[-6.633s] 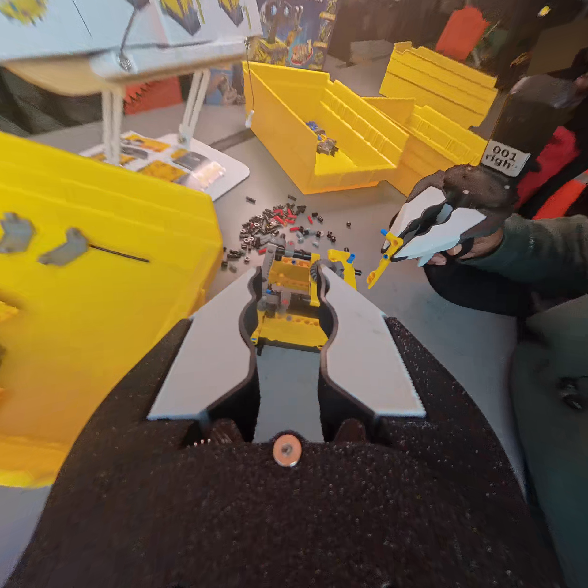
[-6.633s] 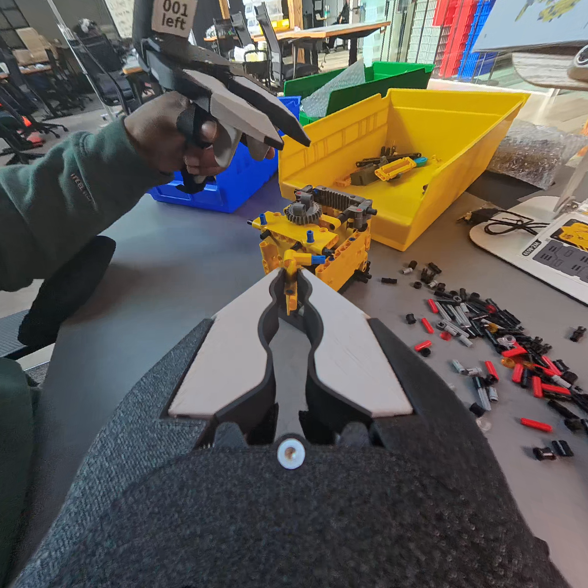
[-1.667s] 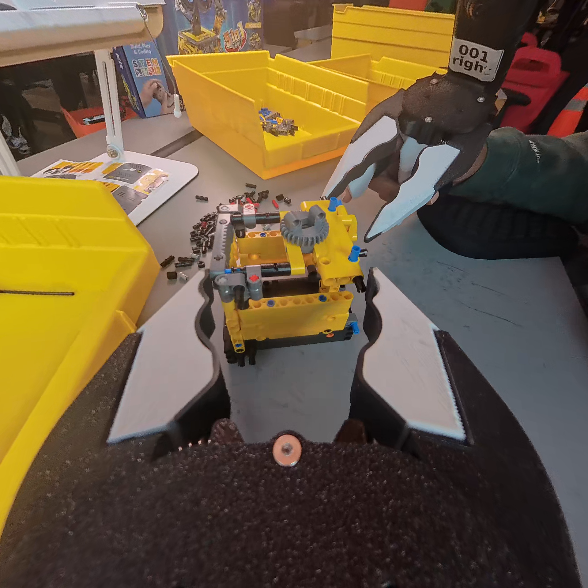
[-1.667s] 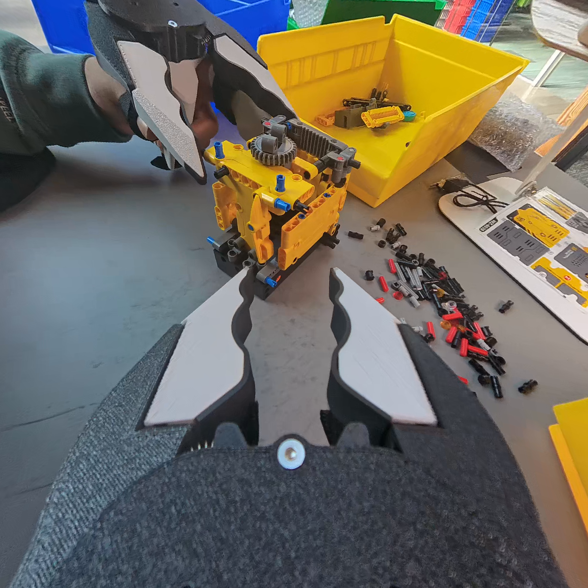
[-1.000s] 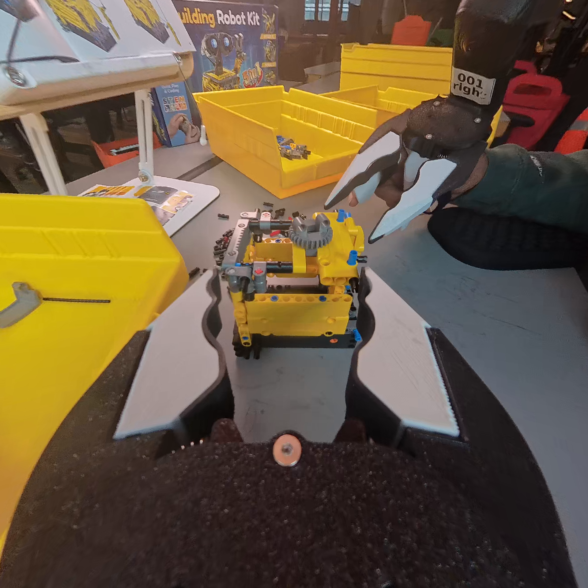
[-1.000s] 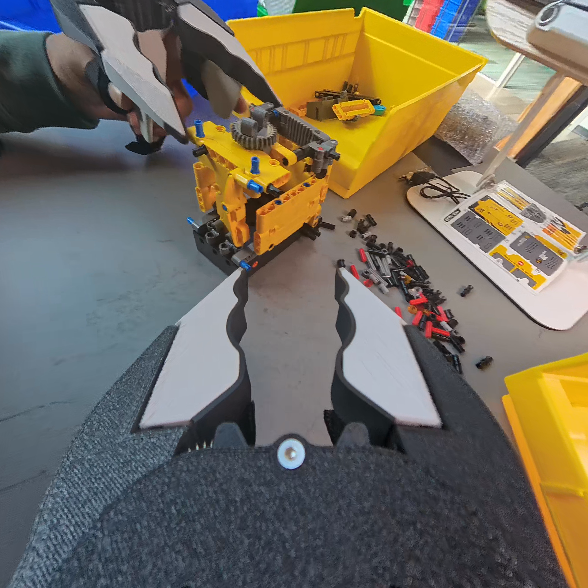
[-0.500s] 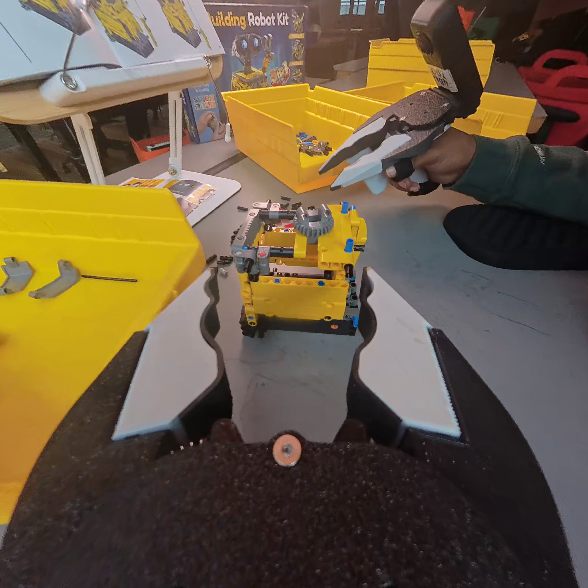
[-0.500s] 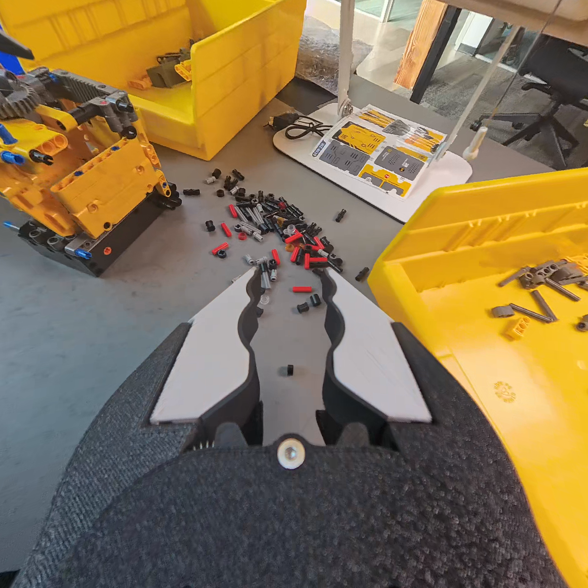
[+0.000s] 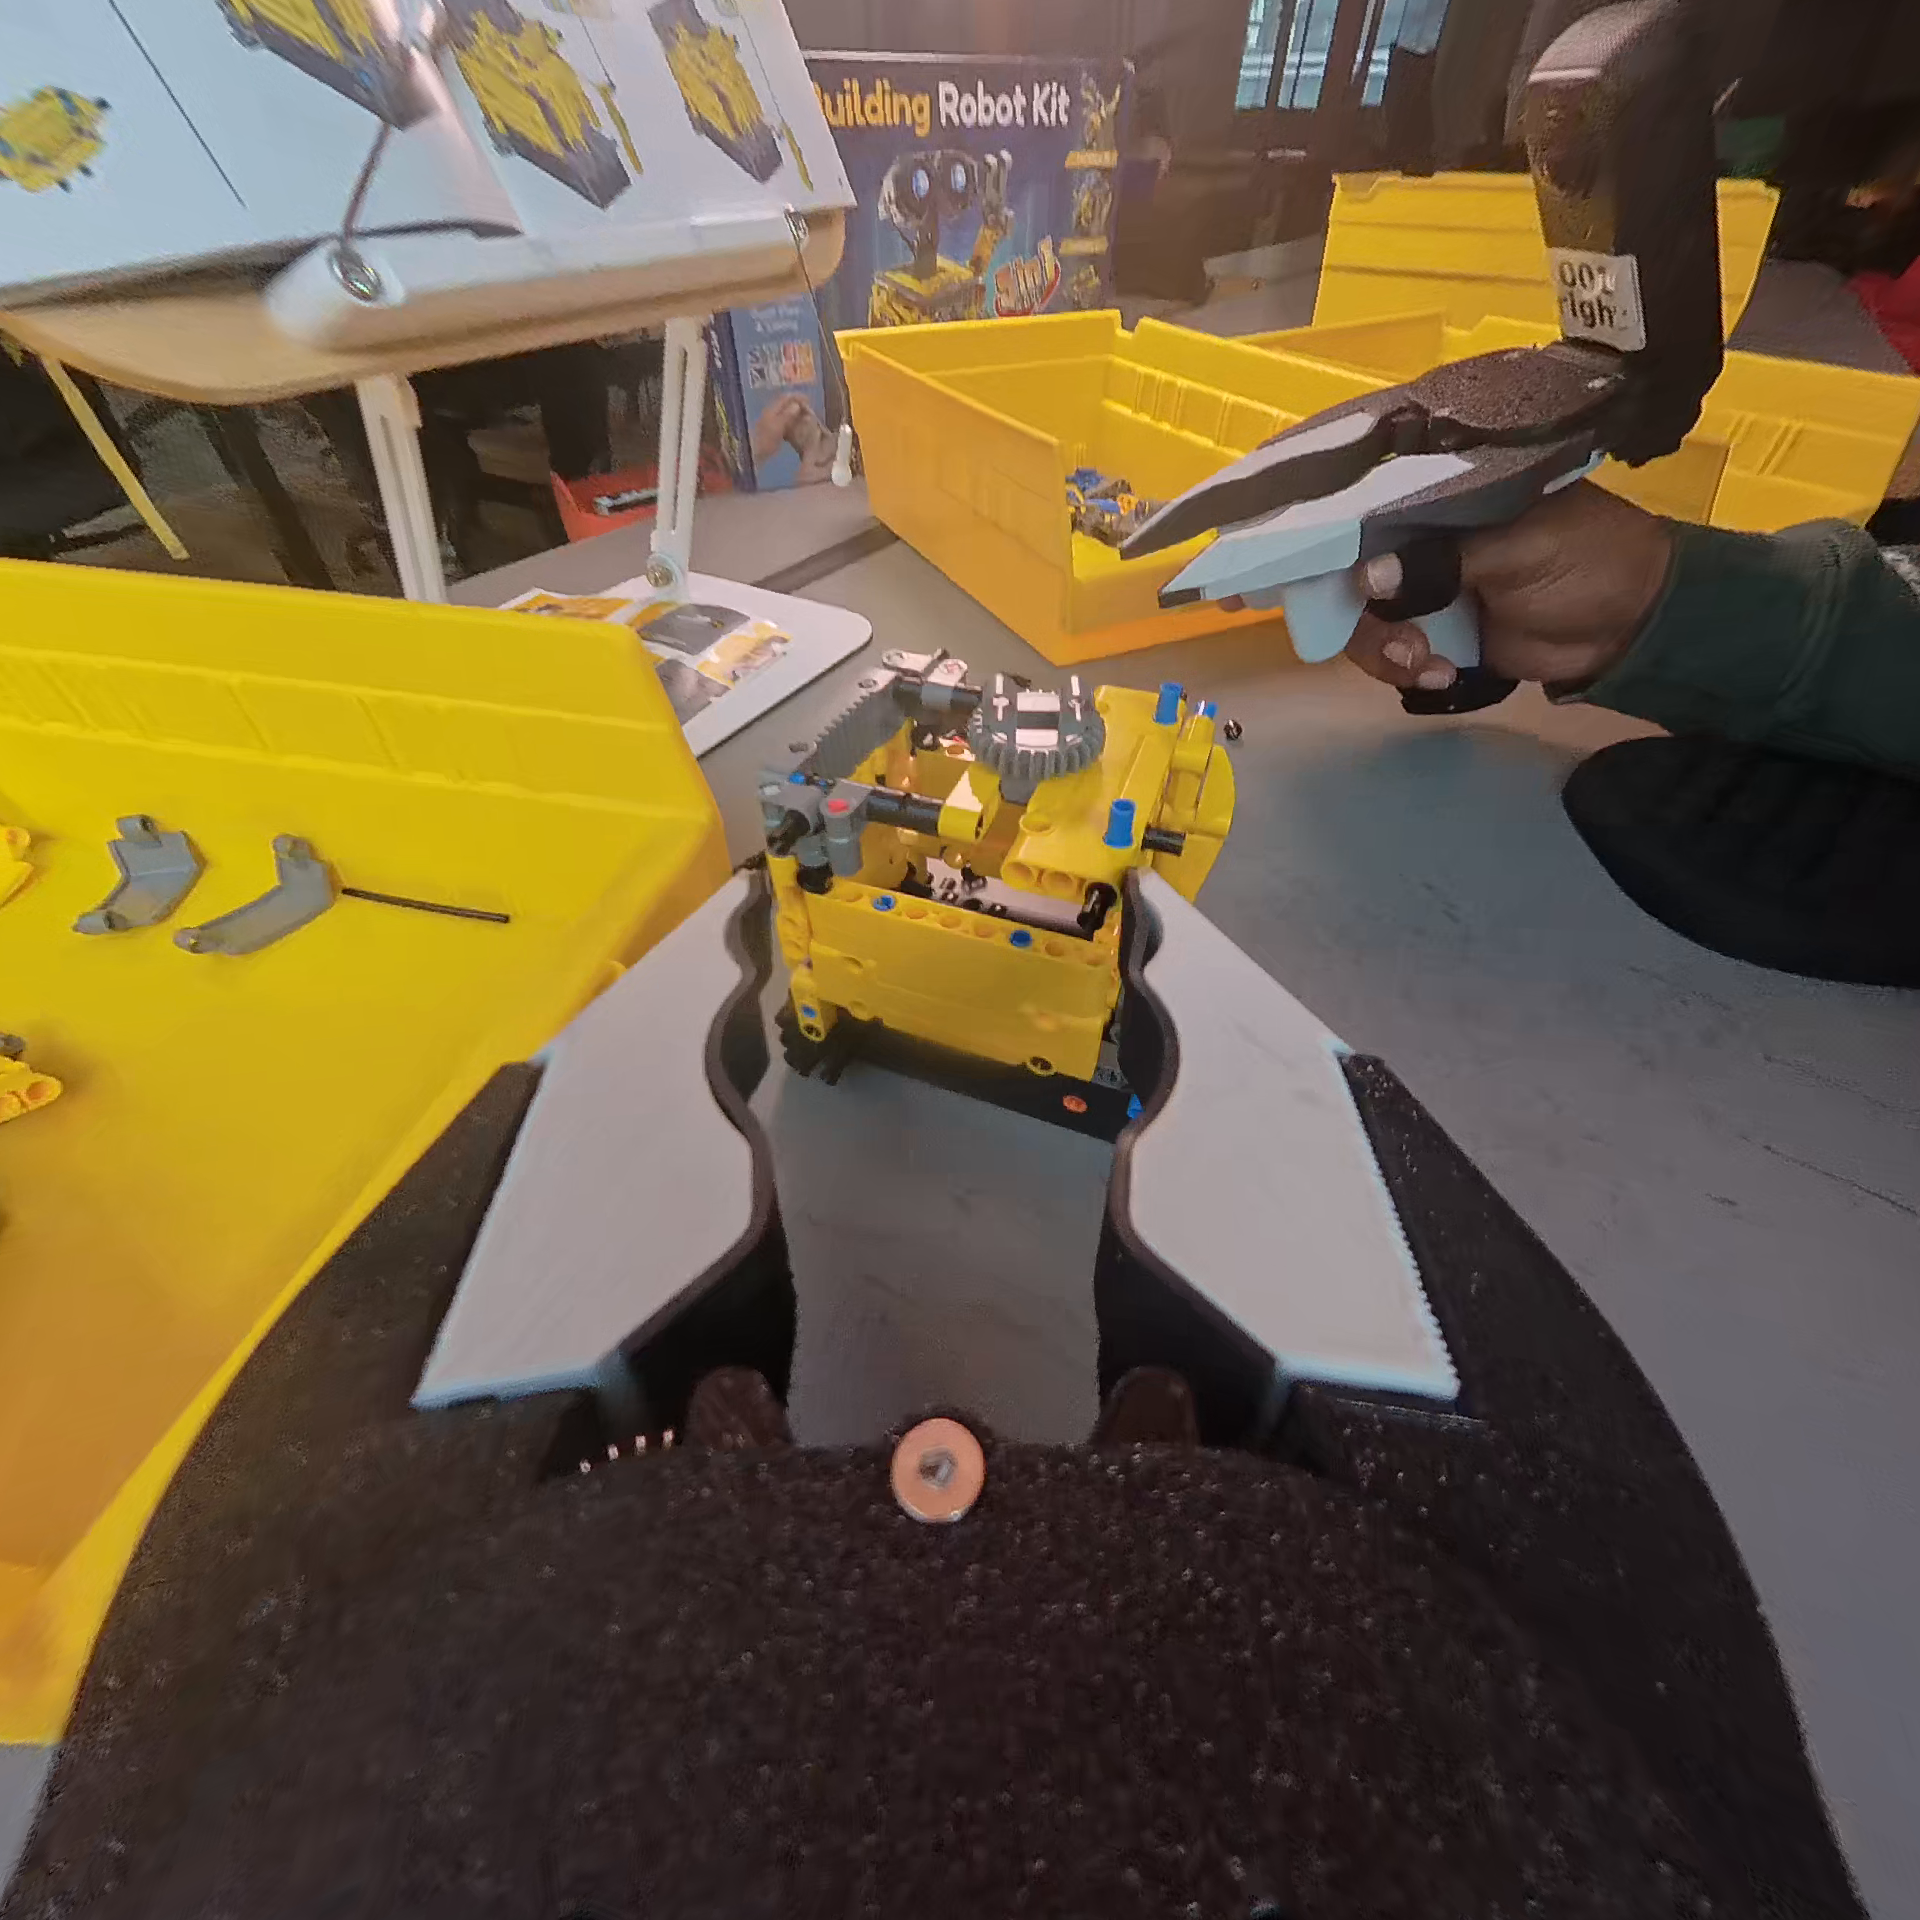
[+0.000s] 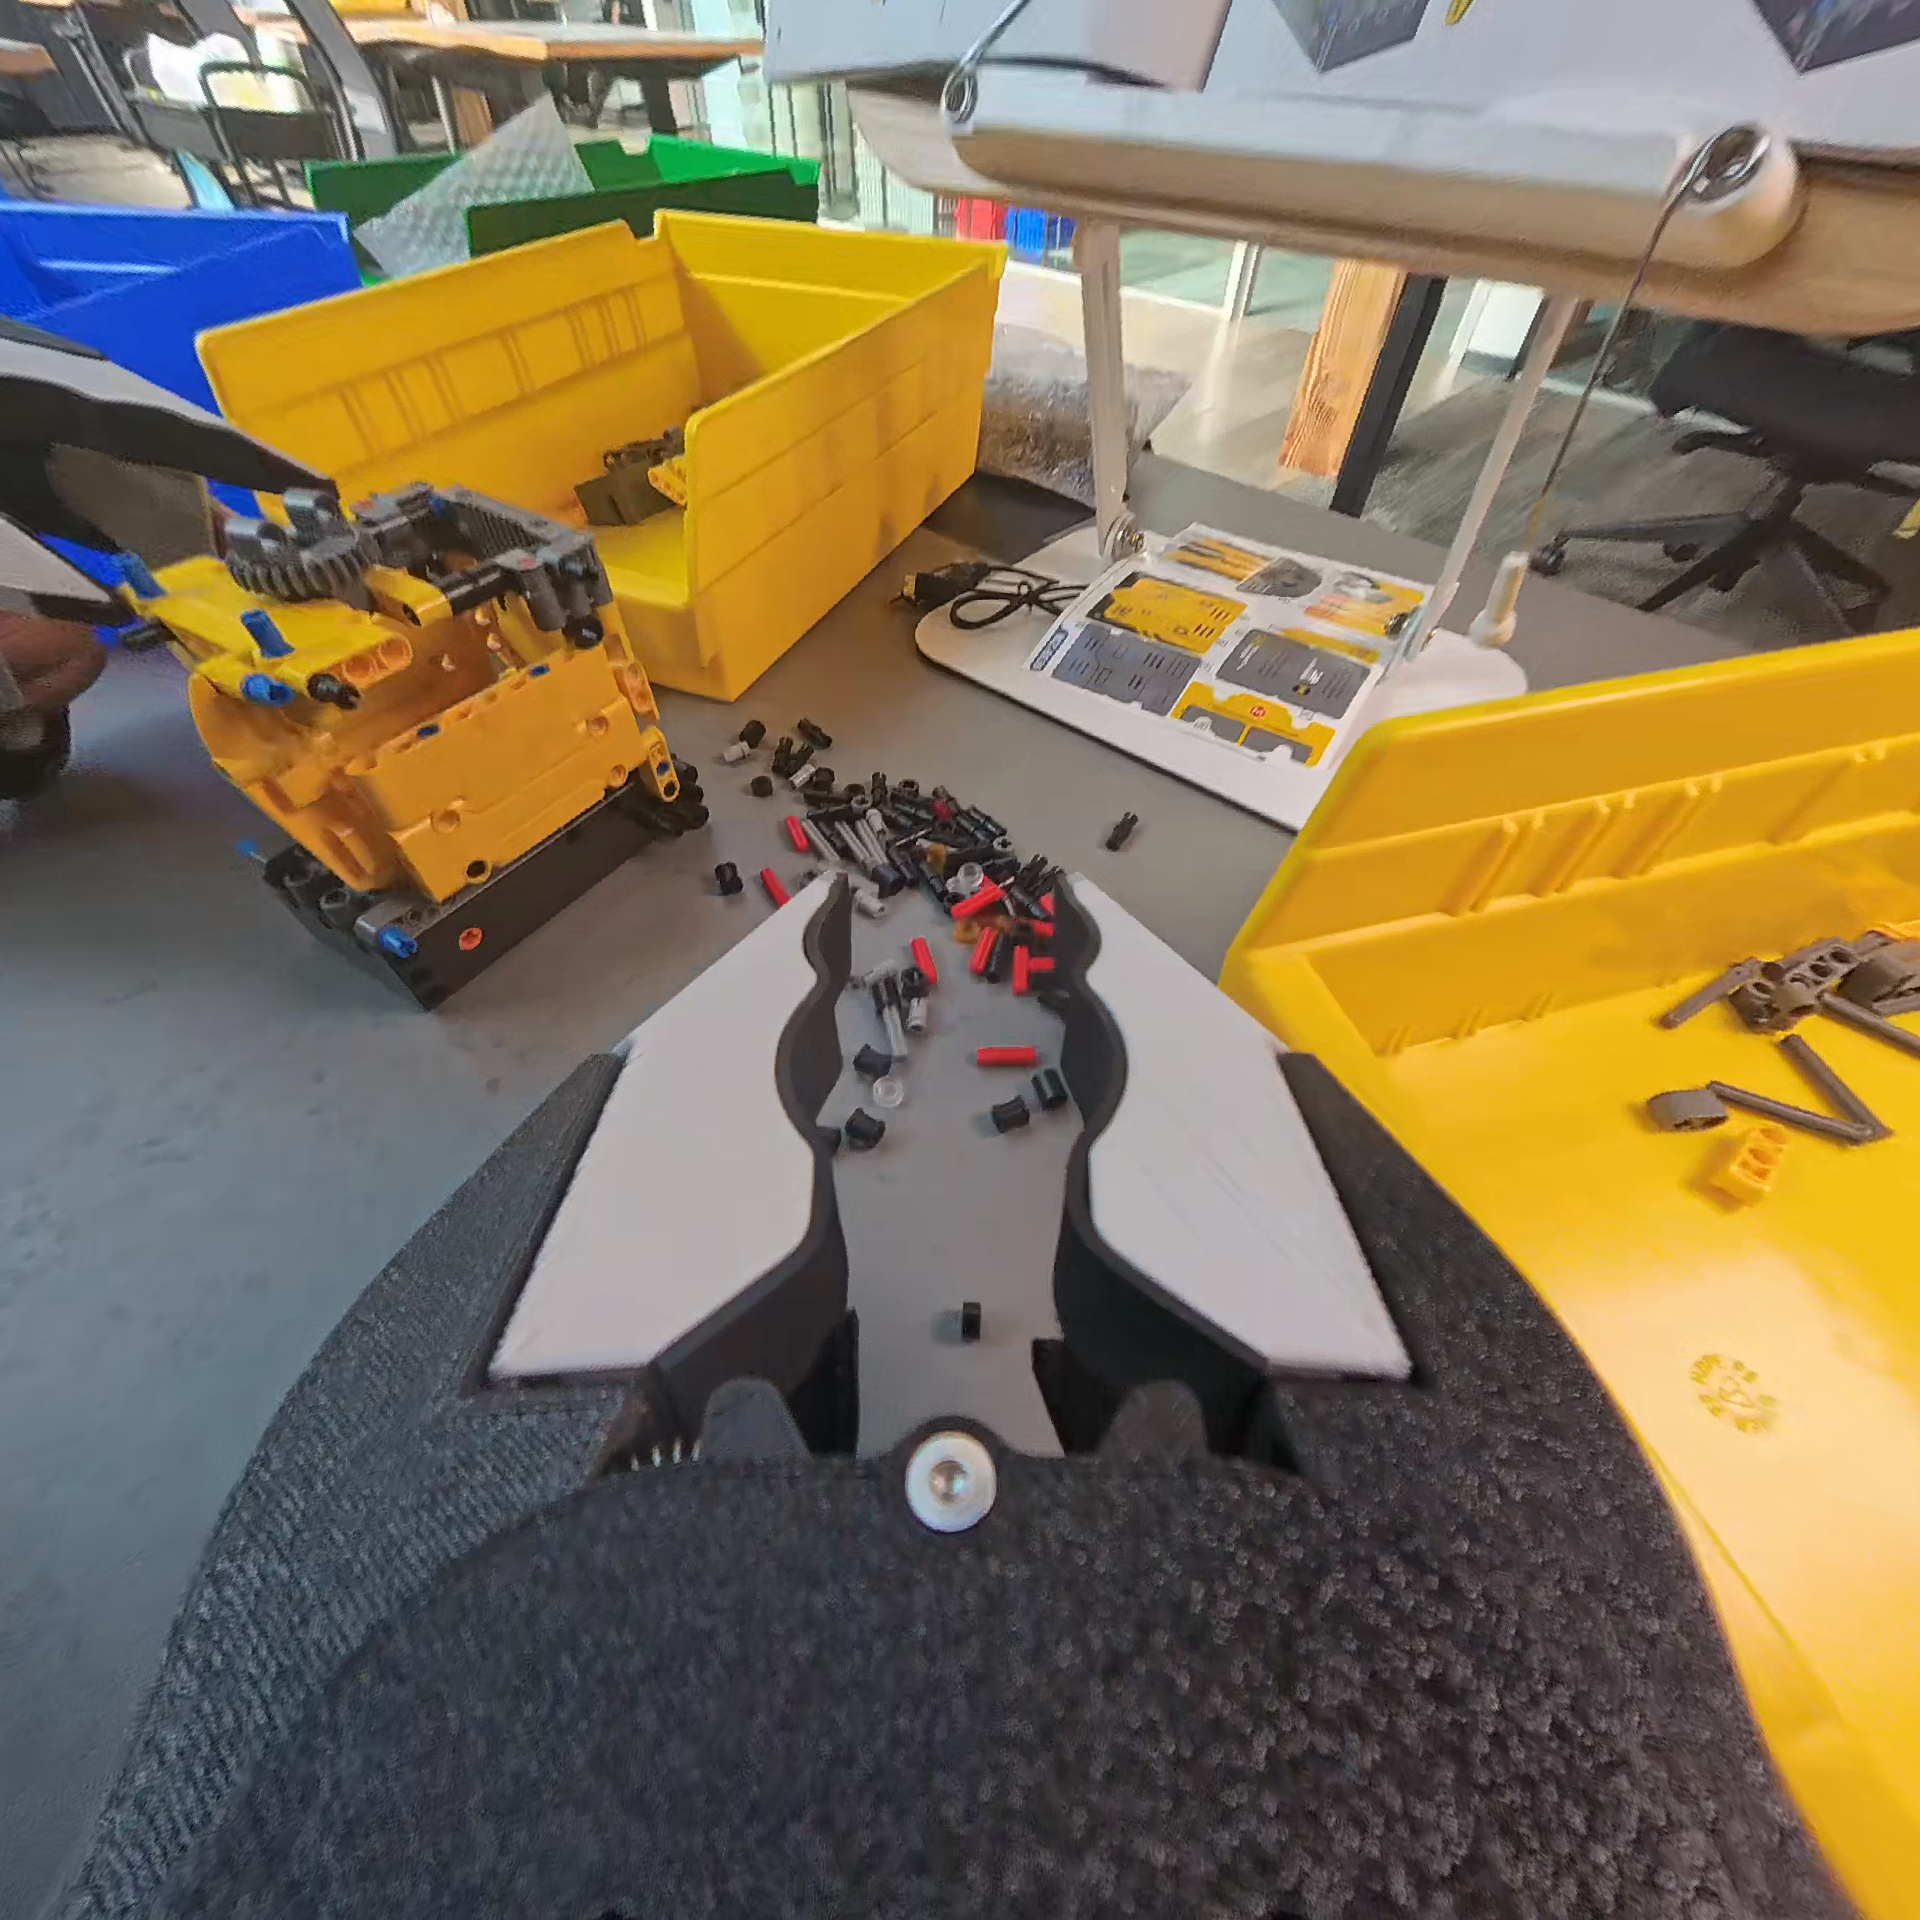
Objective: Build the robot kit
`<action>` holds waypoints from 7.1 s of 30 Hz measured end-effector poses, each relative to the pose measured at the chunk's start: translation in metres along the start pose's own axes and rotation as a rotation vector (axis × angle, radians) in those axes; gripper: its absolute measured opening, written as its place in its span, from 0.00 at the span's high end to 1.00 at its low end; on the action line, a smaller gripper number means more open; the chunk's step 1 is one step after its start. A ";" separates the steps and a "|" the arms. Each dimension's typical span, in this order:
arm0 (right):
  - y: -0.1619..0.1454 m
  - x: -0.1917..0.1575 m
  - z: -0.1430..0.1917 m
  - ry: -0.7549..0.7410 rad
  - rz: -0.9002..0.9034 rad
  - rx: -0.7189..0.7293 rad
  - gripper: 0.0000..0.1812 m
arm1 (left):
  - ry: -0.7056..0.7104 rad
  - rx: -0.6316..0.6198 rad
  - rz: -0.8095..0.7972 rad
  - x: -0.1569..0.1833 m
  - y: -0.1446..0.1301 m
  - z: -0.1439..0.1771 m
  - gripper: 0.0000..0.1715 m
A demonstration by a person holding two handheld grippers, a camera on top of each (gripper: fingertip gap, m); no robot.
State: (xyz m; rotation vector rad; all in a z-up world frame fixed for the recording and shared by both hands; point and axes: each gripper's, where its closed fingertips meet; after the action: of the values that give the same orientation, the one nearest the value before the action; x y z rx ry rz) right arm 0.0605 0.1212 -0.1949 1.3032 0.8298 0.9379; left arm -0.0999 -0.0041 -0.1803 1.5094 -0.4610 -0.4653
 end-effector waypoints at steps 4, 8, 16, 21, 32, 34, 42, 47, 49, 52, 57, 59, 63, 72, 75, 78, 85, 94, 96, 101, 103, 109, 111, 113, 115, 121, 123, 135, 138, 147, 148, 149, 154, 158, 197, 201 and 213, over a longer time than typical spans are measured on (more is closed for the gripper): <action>0.051 0.019 -0.003 -0.083 0.076 0.146 0.80 | 0.069 0.053 -0.041 -0.013 0.013 0.008 0.63; 0.107 0.048 -0.007 -0.183 0.104 0.256 0.81 | 0.102 0.061 -0.056 -0.017 0.014 0.011 0.66; 0.216 0.105 0.030 -0.386 0.193 0.355 0.81 | 0.141 0.038 -0.142 -0.016 0.014 0.014 0.69; 0.228 0.140 0.096 -0.465 0.313 0.222 0.81 | 0.142 0.034 -0.157 -0.016 0.014 0.014 0.70; 0.077 0.209 0.214 -0.361 0.146 -0.346 0.80 | 0.186 -0.003 -0.144 -0.026 0.002 0.009 0.70; 0.047 0.215 0.225 -0.332 0.110 -0.422 0.82 | 0.203 -0.009 -0.132 -0.030 0.000 0.009 0.70; -0.041 0.199 0.245 -0.206 0.049 -0.740 0.86 | 0.254 -0.027 -0.124 -0.035 -0.002 0.013 0.70; -0.074 0.193 0.255 -0.197 0.010 -0.873 0.88 | 0.273 -0.042 -0.113 -0.041 -0.008 0.015 0.71; -0.083 0.198 0.261 -0.237 0.000 -0.910 0.90 | 0.274 -0.042 -0.103 -0.042 -0.008 0.016 0.71; -0.090 0.206 0.270 -0.295 -0.038 -0.942 0.92 | 0.275 -0.039 -0.104 -0.042 -0.008 0.016 0.71; -0.092 0.216 0.276 -0.357 -0.106 -0.925 0.95 | 0.268 -0.048 -0.115 -0.041 -0.009 0.015 0.71; -0.093 0.218 0.277 -0.365 -0.114 -0.928 0.95 | 0.267 -0.048 -0.115 -0.040 -0.009 0.015 0.71; -0.103 0.214 0.279 -0.347 -0.136 -0.973 0.96 | 0.264 -0.050 -0.113 -0.041 -0.009 0.016 0.71; -0.076 0.209 0.268 -0.337 -0.105 -0.863 0.98 | 0.258 -0.049 -0.107 -0.041 -0.010 0.017 0.72; 0.029 0.135 0.215 -0.131 0.032 -0.486 0.98 | 0.263 -0.047 -0.108 -0.041 -0.009 0.018 0.72; 0.054 0.018 0.166 0.165 0.106 -0.429 0.98 | 0.257 -0.044 -0.103 -0.042 -0.009 0.016 0.72; -0.060 -0.121 0.078 0.445 0.213 -0.599 0.97 | 0.239 -0.029 -0.113 -0.035 -0.003 0.019 0.71; -0.066 -0.126 0.067 0.407 0.255 -0.599 0.90 | 0.201 -0.060 -0.120 -0.028 -0.009 0.016 0.70; -0.021 -0.102 0.088 0.323 0.233 -0.485 0.88 | 0.199 -0.061 -0.122 -0.027 -0.009 0.017 0.70; 0.047 0.041 0.212 -0.125 0.119 -0.474 0.88 | 0.200 -0.044 -0.100 -0.028 -0.005 0.017 0.70; 0.016 0.082 0.263 -0.251 0.025 -0.623 0.87 | 0.195 -0.038 -0.087 -0.027 -0.004 0.016 0.70; -0.082 0.108 0.317 -0.387 -0.189 -0.864 0.84 | 0.189 -0.047 -0.098 -0.023 -0.006 0.015 0.70; -0.088 0.112 0.316 -0.406 -0.238 -0.846 0.86 | 0.191 -0.048 -0.099 -0.024 -0.006 0.016 0.70; -0.090 0.115 0.317 -0.417 -0.235 -0.860 0.87 | 0.192 -0.049 -0.096 -0.025 -0.007 0.016 0.70; -0.091 0.114 0.315 -0.406 -0.237 -0.876 0.89 | 0.189 -0.050 -0.091 -0.025 -0.008 0.016 0.70; -0.101 0.112 0.314 -0.360 -0.247 -0.991 0.89 | 0.184 -0.056 -0.097 -0.025 -0.009 0.018 0.70; -0.105 0.112 0.315 -0.349 -0.247 -1.024 0.91 | 0.186 -0.052 -0.099 -0.026 -0.008 0.019 0.70; -0.041 0.124 0.292 -0.386 -0.102 -0.779 0.98 | 0.184 -0.033 -0.093 -0.027 -0.002 0.025 0.70; 0.034 0.087 0.245 -0.264 0.031 -0.579 0.98 | 0.184 -0.032 -0.096 -0.027 -0.002 0.024 0.70; -0.010 -0.084 0.105 0.318 0.182 -0.618 0.98 | 0.191 -0.038 -0.132 -0.024 -0.001 0.023 0.71; -0.025 -0.095 0.094 0.355 0.182 -0.637 0.98 | 0.192 -0.040 -0.138 -0.024 -0.001 0.023 0.71; -0.039 -0.102 0.083 0.379 0.185 -0.657 0.98 | 0.193 -0.040 -0.141 -0.024 -0.001 0.023 0.71; -0.076 -0.112 0.053 0.412 0.221 -0.726 0.98 | 0.198 -0.029 -0.157 -0.023 0.005 0.025 0.71; -0.082 -0.113 0.047 0.419 0.238 -0.741 0.98 | 0.204 -0.023 -0.159 -0.025 0.007 0.027 0.71; 0.024 0.276 0.063 -0.066 0.395 -0.844 0.91 | 0.238 -0.067 -0.124 -0.035 -0.010 0.025 0.71; -0.020 0.311 0.052 -0.070 0.389 -1.001 0.93 | 0.257 -0.087 -0.117 -0.040 -0.015 0.024 0.71; -0.082 0.340 0.040 -0.038 0.275 -1.261 0.95 | 0.272 -0.093 -0.106 -0.044 -0.016 0.023 0.71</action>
State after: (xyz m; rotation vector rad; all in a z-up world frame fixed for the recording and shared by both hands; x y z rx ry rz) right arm 0.2432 0.4137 -0.2670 0.3071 -0.0755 1.3105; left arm -0.1499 0.0011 -0.1961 1.4855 -0.1454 -0.3511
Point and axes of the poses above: each gripper's, where its closed fingertips meet, z back along the fingers, y out of its top, x = y × z across the jaws, and after that the axes turned 11 degrees about x, right-handed
